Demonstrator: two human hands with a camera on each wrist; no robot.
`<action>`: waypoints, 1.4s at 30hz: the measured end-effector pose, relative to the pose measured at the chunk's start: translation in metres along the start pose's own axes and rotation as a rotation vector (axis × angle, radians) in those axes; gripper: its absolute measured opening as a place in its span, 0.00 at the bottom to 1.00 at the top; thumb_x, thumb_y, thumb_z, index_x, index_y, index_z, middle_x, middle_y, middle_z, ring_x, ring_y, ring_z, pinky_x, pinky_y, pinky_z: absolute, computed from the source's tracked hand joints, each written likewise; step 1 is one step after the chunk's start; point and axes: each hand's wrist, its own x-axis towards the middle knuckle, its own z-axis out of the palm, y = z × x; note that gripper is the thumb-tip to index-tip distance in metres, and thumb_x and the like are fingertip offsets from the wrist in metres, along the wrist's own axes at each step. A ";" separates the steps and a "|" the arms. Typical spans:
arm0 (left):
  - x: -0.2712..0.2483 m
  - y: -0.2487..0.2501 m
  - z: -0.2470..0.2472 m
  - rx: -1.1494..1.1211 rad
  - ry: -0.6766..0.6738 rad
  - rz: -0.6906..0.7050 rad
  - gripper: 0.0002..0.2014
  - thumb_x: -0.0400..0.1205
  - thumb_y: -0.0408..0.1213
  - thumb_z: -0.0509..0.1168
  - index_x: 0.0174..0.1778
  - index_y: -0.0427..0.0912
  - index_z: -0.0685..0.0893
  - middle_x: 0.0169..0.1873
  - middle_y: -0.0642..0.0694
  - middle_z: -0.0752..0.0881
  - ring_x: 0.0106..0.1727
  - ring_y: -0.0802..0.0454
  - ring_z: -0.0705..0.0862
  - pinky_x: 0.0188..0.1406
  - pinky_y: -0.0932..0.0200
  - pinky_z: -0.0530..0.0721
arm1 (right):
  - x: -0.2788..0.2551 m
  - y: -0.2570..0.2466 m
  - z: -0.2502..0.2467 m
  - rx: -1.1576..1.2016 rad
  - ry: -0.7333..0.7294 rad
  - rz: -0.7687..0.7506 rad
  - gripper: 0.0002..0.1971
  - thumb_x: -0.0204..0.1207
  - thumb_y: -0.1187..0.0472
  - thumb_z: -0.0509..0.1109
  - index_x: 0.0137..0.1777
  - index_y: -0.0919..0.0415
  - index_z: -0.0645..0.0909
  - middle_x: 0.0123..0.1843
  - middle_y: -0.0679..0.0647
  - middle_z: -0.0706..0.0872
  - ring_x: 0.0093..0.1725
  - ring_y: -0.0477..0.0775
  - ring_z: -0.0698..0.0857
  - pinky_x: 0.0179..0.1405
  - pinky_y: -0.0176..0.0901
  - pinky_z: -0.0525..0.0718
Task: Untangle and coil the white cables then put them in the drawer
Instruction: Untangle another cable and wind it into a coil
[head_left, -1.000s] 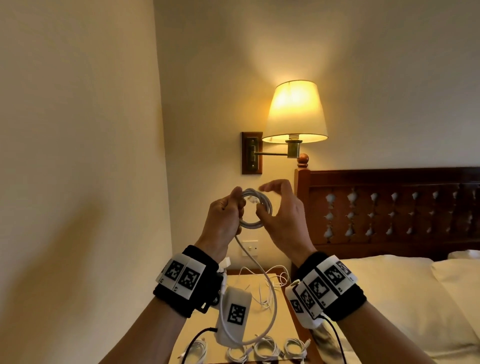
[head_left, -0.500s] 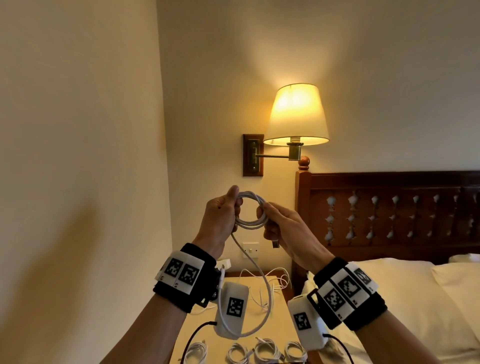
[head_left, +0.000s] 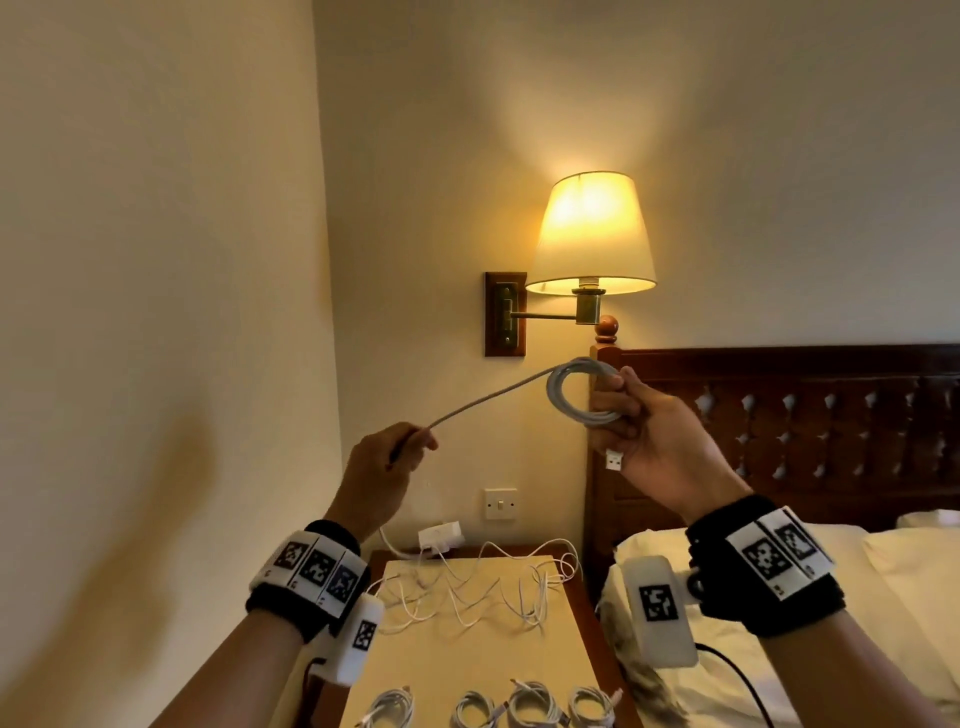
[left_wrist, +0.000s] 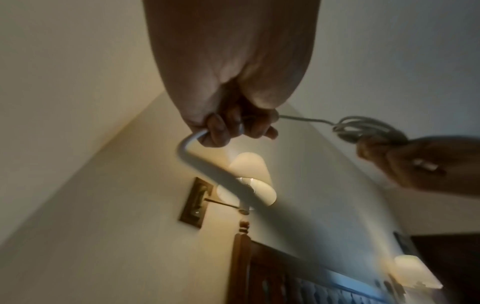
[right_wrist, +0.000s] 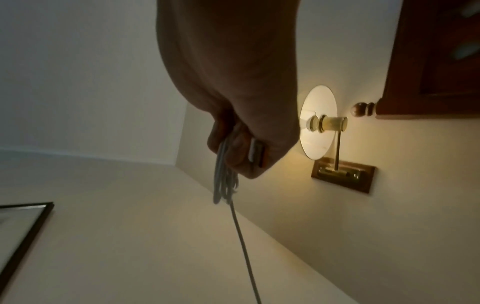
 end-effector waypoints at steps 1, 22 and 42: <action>-0.002 -0.006 -0.001 0.080 0.045 -0.011 0.12 0.86 0.37 0.61 0.38 0.49 0.83 0.25 0.53 0.80 0.26 0.60 0.77 0.25 0.70 0.72 | 0.000 -0.003 0.000 -0.044 0.017 -0.018 0.18 0.88 0.52 0.53 0.41 0.58 0.77 0.27 0.46 0.65 0.27 0.44 0.60 0.25 0.35 0.63; 0.020 0.082 0.015 0.143 -0.003 0.400 0.24 0.84 0.61 0.51 0.44 0.47 0.84 0.28 0.53 0.83 0.28 0.53 0.81 0.28 0.56 0.81 | 0.000 0.022 0.022 -0.996 -0.192 -0.117 0.19 0.88 0.53 0.55 0.48 0.64 0.83 0.31 0.48 0.79 0.30 0.45 0.73 0.32 0.35 0.72; 0.009 0.022 0.013 0.284 -0.018 0.264 0.07 0.83 0.36 0.65 0.50 0.40 0.88 0.45 0.47 0.90 0.45 0.58 0.87 0.50 0.66 0.84 | 0.011 0.009 0.009 -0.539 -0.019 0.046 0.19 0.90 0.52 0.49 0.43 0.58 0.75 0.27 0.46 0.67 0.28 0.46 0.62 0.28 0.39 0.59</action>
